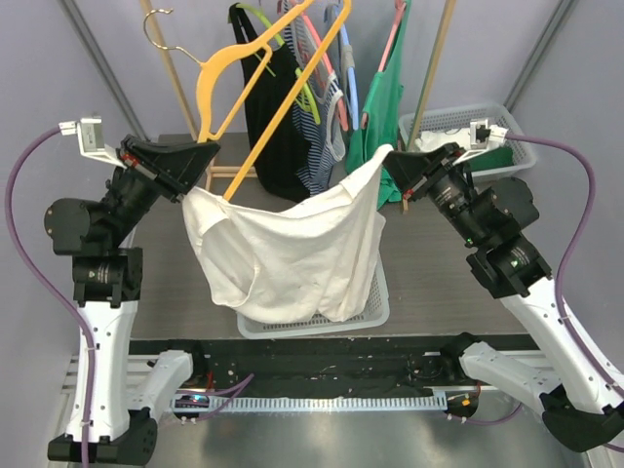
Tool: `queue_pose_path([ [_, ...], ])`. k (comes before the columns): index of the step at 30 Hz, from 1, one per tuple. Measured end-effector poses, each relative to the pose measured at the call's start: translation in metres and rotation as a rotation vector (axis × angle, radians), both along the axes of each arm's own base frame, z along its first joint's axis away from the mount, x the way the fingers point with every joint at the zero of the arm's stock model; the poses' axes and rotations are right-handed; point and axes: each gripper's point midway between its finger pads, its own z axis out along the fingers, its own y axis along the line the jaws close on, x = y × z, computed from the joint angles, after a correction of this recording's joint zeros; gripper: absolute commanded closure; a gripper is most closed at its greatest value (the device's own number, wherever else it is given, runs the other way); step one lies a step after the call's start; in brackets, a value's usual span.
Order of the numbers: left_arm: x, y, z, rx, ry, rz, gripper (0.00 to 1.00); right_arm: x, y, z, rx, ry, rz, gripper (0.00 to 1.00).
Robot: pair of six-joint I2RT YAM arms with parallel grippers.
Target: Remove the tank top from the hanger
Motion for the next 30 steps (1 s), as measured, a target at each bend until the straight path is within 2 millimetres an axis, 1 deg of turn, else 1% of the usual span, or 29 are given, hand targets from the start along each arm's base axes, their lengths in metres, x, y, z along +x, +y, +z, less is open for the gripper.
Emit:
queue_pose_path([
  [2, 0.009, 0.003, -0.006, -0.009, 0.032, 0.032, 1.0, -0.001, 0.008, -0.008, -0.022, 0.012, 0.038, 0.99],
  [6, 0.029, 0.005, -0.027, -0.023, 0.124, 0.083, 1.0, -0.009, 0.022, -0.012, -0.063, -0.004, 0.104, 0.99],
  [8, 0.037, 0.004, -0.035, -0.022, 0.161, 0.092, 1.0, -0.012, 0.03, -0.016, -0.092, -0.01, 0.127, 0.99],
  [10, 0.043, 0.0, -0.042, -0.01, 0.185, 0.09, 1.0, -0.014, 0.042, -0.026, -0.138, -0.006, 0.147, 0.99],
  [12, 0.046, -0.006, -0.049, 0.012, 0.197, 0.076, 1.0, -0.016, 0.057, -0.043, -0.208, 0.011, 0.152, 0.99],
  [13, 0.044, -0.01, -0.052, 0.027, 0.199, 0.061, 1.0, -0.016, 0.066, -0.056, -0.259, 0.023, 0.146, 0.99],
  [14, 0.043, -0.014, -0.055, 0.044, 0.193, 0.051, 1.0, -0.017, 0.072, -0.063, -0.293, 0.028, 0.146, 0.99],
  [16, 0.035, -0.022, -0.058, 0.09, 0.16, 0.02, 1.0, -0.015, 0.081, -0.083, -0.376, 0.046, 0.12, 0.99],
  [17, 0.03, -0.026, -0.06, 0.115, 0.137, 0.002, 1.0, -0.013, 0.084, -0.092, -0.417, 0.053, 0.099, 0.96],
  [18, 0.023, -0.031, -0.063, 0.145, 0.114, -0.017, 1.0, -0.01, 0.083, -0.098, -0.444, 0.06, 0.072, 0.8],
  [19, 0.015, -0.036, -0.067, 0.183, 0.084, -0.04, 1.0, -0.006, 0.079, -0.103, -0.465, 0.064, 0.041, 0.71],
  [20, 0.008, -0.039, -0.069, 0.207, 0.064, -0.059, 1.0, -0.003, 0.075, -0.105, -0.475, 0.068, 0.013, 0.67],
  [21, 0.001, -0.043, -0.073, 0.243, 0.035, -0.076, 1.0, 0.0, 0.068, -0.108, -0.489, 0.068, -0.023, 0.53],
  [22, -0.006, -0.045, -0.075, 0.273, 0.008, -0.092, 1.0, 0.002, 0.061, -0.11, -0.501, 0.069, -0.06, 0.45],
  [24, -0.015, -0.048, -0.081, 0.332, -0.041, -0.114, 1.0, 0.004, 0.045, -0.111, -0.511, 0.064, -0.122, 0.36],
  [28, -0.021, -0.05, -0.101, 0.435, -0.086, -0.142, 1.0, 0.0, 0.012, -0.104, -0.51, 0.041, -0.227, 0.3],
  [30, -0.023, -0.051, -0.118, 0.492, -0.093, -0.16, 1.0, -0.006, -0.005, -0.099, -0.494, 0.028, -0.267, 0.29],
])
